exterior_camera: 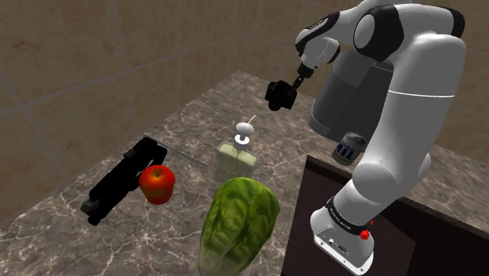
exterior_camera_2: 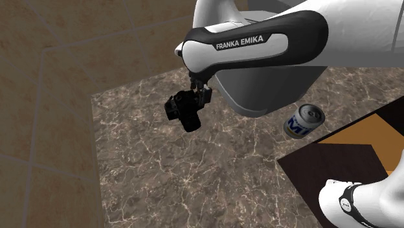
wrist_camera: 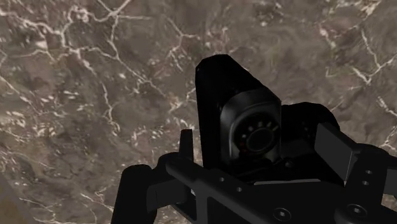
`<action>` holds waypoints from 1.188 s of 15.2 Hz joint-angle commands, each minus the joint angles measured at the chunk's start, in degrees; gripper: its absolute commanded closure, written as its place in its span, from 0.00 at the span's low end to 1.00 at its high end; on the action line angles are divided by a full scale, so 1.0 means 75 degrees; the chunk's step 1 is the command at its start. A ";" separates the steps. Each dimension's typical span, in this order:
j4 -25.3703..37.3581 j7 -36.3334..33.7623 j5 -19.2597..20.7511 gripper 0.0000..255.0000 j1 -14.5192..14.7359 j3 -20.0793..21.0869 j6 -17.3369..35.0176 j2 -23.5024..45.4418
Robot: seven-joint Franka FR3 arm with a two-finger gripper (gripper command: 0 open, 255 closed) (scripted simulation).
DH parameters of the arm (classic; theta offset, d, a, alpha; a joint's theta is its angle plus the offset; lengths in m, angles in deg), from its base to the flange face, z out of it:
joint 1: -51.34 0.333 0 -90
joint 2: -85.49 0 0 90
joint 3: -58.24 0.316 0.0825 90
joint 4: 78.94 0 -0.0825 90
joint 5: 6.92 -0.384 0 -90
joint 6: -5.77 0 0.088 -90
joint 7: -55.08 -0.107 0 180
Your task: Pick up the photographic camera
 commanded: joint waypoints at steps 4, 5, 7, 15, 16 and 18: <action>-0.0023 0.0030 -0.0034 1.00 -0.0010 0.0015 0.0059 0.0038; -0.0023 0.0029 -0.0035 1.00 -0.0009 0.0015 0.0060 0.0039; -0.0043 0.0027 -0.0029 1.00 -0.0003 0.0013 0.0067 0.0024; 0.0116 -0.0121 0.0146 1.00 0.0037 -0.0066 -0.0247 -0.0171; 0.0158 -0.0159 0.0188 1.00 0.0048 -0.0084 -0.0325 -0.0218; 0.0246 -0.0232 0.0269 1.00 0.0066 -0.0117 -0.0483 -0.0309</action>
